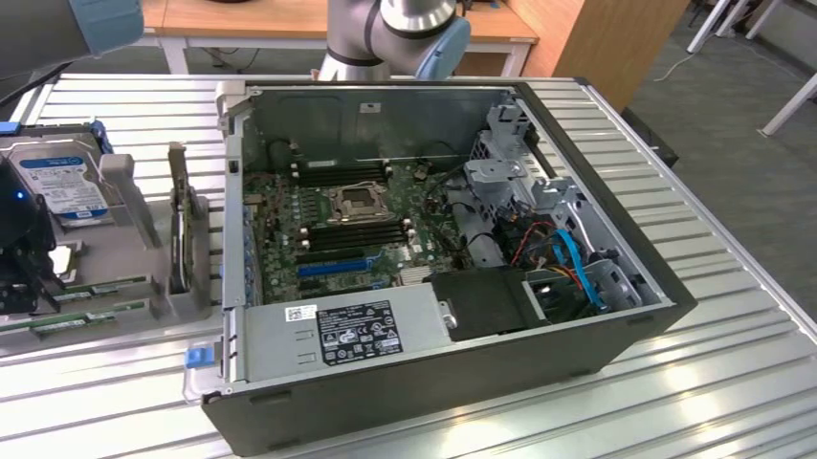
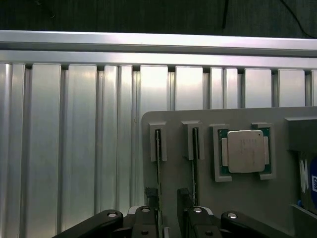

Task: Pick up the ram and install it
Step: 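Pick up the ram and move it above insertion slot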

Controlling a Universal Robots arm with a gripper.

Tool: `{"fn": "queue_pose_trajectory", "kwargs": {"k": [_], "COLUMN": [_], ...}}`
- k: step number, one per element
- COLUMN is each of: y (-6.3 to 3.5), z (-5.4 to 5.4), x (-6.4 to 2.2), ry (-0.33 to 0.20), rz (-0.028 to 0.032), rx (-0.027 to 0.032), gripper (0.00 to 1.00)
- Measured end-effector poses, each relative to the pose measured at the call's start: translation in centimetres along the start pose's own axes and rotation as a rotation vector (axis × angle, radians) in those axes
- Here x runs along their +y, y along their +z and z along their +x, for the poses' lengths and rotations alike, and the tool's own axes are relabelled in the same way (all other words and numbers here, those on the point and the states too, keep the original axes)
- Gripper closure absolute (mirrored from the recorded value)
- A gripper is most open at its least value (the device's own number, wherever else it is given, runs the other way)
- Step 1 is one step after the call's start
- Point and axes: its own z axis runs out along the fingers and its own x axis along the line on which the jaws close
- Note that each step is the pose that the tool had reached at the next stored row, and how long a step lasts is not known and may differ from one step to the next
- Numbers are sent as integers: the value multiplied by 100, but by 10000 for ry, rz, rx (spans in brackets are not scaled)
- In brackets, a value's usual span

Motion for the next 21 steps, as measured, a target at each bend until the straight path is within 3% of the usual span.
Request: {"fn": "queue_pose_trajectory", "kwargs": {"k": [21], "y": [116], "z": [20], "x": [-5], "ry": [-1], "rz": [0], "rx": [-1], "gripper": [70]}}
